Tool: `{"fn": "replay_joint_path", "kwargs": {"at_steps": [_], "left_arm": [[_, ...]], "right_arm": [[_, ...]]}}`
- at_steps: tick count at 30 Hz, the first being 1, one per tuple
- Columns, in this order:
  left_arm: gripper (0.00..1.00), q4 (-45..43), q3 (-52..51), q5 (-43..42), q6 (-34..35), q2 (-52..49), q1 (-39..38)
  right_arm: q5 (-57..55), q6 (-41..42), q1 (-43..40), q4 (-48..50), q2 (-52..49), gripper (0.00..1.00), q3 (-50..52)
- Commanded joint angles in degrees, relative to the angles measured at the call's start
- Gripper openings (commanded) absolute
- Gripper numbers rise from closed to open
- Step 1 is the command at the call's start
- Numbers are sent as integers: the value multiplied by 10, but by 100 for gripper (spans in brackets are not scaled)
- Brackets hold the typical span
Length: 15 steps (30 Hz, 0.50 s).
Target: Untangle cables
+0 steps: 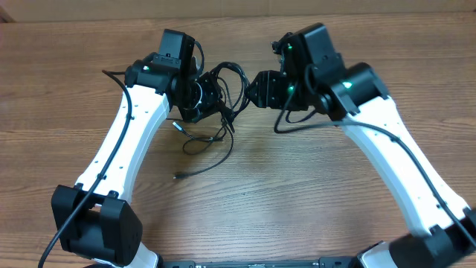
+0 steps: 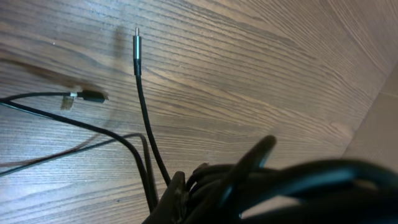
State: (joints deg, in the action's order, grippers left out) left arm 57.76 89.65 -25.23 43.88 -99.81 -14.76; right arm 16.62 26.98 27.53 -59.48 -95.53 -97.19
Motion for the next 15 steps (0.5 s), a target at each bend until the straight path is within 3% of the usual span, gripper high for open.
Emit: {"fn": "replay_joint_path", "kwargs": {"at_steps": [1,4,7,10,12,15], "left_arm": [[4,2,4,0,20,1,-15],[4,2,5,-9,9,1,-20],[4,-14,5,-139,-175,2,-16],[4,-13,5,-253,-288,2,12],[4,-16,5,-382,-389,2,36],[4,-13,5,-448,-443,2,57]], "right_arm": [[-24,18,5,12,-40,52,-10],[-40,20,5,17,-56,52,-10],[-157,63,-5,-21,-70,51,-8],[-172,62,-34,-32,-78,47,12],[-172,60,-65,-31,-78,43,47],[-170,58,-96,-29,-78,40,79]]}}
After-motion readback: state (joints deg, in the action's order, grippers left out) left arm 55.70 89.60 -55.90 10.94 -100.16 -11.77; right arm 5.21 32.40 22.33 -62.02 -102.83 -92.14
